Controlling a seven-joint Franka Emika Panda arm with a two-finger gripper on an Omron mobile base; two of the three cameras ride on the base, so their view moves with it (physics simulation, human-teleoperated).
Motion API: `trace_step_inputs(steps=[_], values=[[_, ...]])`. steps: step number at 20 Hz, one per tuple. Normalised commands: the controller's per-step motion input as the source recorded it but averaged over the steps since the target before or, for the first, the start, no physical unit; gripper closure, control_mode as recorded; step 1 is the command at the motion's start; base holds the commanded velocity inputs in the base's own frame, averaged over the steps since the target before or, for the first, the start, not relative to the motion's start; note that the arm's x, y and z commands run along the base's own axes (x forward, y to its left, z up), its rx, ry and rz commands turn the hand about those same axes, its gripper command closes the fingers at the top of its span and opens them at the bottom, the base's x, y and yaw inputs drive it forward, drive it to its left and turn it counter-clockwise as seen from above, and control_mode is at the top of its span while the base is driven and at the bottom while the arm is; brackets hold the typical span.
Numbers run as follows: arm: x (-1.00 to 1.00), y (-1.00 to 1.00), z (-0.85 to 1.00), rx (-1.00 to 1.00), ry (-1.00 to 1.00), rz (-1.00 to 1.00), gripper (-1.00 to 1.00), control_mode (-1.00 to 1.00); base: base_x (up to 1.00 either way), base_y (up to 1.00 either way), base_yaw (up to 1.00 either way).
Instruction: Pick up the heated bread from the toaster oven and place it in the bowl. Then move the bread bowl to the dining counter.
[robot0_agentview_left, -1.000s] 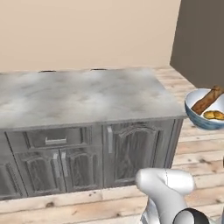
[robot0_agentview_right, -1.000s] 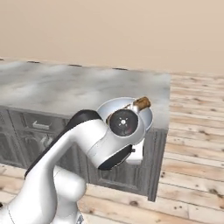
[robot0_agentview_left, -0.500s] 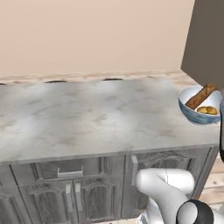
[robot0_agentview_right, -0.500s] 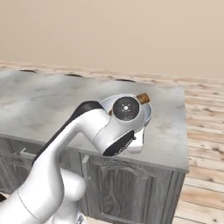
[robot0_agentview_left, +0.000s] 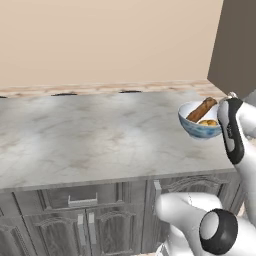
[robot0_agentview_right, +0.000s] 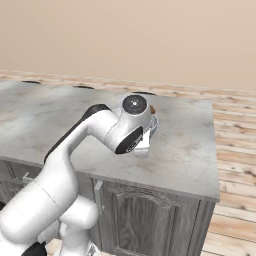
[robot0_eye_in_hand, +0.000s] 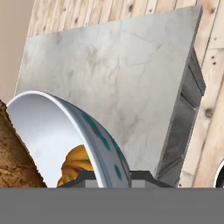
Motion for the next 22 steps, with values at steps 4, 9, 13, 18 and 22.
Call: trace_step_inputs(steps=[4,9,13,18,22], values=[[0.99,0.64,-0.49,0.06,0.14,0.37,1.0,-1.0,0.0,0.0,0.0],[0.79,0.8,-0.67,0.0,0.01,0.37,1.0,-1.0,0.0,0.0,0.0],[1.0,0.99,-0.7,-0.06,0.0,0.03,1.0,-1.0,0.0,0.0,0.0],[0.94,0.88,-0.7,-0.06,0.0,0.0,1.0,-1.0,0.0,0.0,0.0],[0.37,0.62,-0.77,-0.02,0.0,0.0,1.0,-1.0,0.0,0.0,0.0]])
